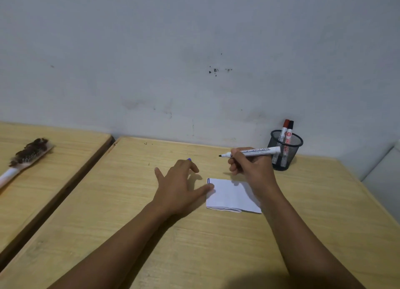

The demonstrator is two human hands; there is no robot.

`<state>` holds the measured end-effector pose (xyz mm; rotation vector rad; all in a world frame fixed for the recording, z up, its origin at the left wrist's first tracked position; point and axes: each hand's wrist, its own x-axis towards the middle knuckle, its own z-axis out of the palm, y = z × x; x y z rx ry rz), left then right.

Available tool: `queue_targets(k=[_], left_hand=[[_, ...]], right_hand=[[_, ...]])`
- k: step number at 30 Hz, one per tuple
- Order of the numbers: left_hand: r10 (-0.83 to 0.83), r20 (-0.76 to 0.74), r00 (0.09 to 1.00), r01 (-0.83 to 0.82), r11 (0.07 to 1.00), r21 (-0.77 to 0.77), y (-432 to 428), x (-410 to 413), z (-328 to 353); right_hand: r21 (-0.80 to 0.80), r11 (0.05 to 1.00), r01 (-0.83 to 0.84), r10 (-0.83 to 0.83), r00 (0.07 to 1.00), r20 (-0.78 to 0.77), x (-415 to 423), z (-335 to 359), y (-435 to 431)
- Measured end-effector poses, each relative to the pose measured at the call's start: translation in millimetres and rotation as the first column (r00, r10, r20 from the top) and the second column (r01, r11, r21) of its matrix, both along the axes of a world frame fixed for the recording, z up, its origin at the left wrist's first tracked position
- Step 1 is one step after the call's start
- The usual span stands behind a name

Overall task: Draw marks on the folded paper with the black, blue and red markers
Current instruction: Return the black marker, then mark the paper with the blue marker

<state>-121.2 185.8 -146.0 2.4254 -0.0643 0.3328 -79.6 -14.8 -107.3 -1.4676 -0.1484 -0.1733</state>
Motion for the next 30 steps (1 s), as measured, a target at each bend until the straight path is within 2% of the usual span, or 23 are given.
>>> queue_targets(k=[2,4,7,9,11,13,15,17,23,27,30], left_hand=[[0.128,0.026,0.991,-0.126,0.990,-0.066,2,20,7],[0.199,-0.048,0.979,-0.196,0.979,0.059,6,41,15],[0.201,-0.195,0.960,-0.130,0.936,0.328,12,56,19],[0.188,-0.142,0.972,-0.124,0.922,0.367,13,54,23],[0.192,-0.088,0.977,-0.165,0.954,0.250,9,48,34],[0.159,-0.101,0.982,-0.158,0.987,0.017,4,43,50],[0.017,-0.124,0.992,-0.046,0.970,-0.237,-2,36,68],[-0.145,-0.074,0.987,0.106,0.918,-0.383,-9,25,85],[-0.286,0.158,0.945,0.323,0.893,-0.315,-39,-4,136],[-0.372,0.165,0.914,0.404,0.872,-0.275,-51,-19,154],[-0.415,0.156,0.896,0.443,0.860,-0.253,-60,-23,164]], right_hand=[[-0.006,1.000,0.010,-0.010,1.000,0.016,1,10,1],[-0.007,1.000,0.009,-0.009,1.000,0.021,0,16,1],[-0.022,1.000,0.003,-0.003,1.000,0.017,-8,20,0],[-0.005,1.000,0.005,-0.005,1.000,0.005,-17,20,-4],[0.016,1.000,0.015,-0.015,1.000,-0.006,-23,20,-10],[0.035,0.999,0.025,-0.025,1.000,-0.003,-26,26,-15],[0.044,0.999,0.029,-0.030,1.000,0.004,-30,38,-17],[0.032,0.999,0.023,-0.023,1.000,0.017,-34,52,-17],[-0.011,1.000,-0.004,0.005,0.996,0.093,-54,89,-25],[-0.056,0.997,-0.052,0.056,0.995,0.078,-74,109,-40],[0.024,0.993,-0.117,0.114,0.989,0.090,-84,116,-51]])
